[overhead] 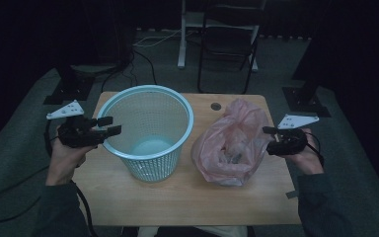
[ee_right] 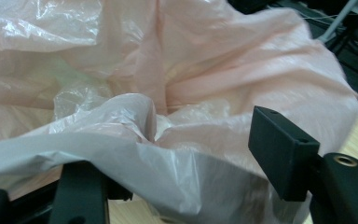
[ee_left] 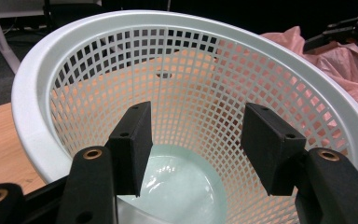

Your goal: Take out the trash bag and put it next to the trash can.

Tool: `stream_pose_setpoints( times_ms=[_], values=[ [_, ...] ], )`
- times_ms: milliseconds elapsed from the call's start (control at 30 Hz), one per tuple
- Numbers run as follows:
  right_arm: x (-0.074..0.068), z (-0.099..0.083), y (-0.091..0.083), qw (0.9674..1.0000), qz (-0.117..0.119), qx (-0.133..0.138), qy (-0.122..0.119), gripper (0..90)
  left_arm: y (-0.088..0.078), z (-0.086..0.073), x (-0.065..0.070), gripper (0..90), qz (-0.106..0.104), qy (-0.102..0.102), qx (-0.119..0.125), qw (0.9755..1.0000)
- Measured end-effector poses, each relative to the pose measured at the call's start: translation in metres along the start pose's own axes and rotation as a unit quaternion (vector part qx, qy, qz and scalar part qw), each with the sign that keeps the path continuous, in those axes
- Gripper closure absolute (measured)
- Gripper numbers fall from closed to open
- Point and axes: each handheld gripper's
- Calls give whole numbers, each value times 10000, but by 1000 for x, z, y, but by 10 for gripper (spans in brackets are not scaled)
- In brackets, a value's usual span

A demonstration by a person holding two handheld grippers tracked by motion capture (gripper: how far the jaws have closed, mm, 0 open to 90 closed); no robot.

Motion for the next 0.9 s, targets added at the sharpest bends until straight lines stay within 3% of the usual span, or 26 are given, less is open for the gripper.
stream_pose_setpoints(
  times_ms=[233,367,533,600,767,900],
  values=[
    [-3,3,-17,9996,-89,245,-80,344,0,0,0,435,-15,-6,2,10000],
    [-6,6,-24,9987,12,486,-138,337,0,0,0,435,-19,-3,5,10000],
    [-9,10,-28,9963,324,787,-126,329,-1,0,0,435,-57,-9,37,10000],
    [-9,10,-24,9971,369,661,-124,329,-1,0,-1,435,-59,-26,38,10000],
    [-12,6,-3,9995,240,-183,-104,328,-1,0,-1,435,-62,-26,34,10000],
    [-13,5,4,9990,203,-375,-140,318,0,-1,-1,435,-61,-23,20,10000]
  ],
)
Point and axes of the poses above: each handheld gripper's, and its own axes: y roughly forward along the jaws, z roughly out of its top, x roughly to its right, and after that the axes turned 7 degrees about z, right-handed
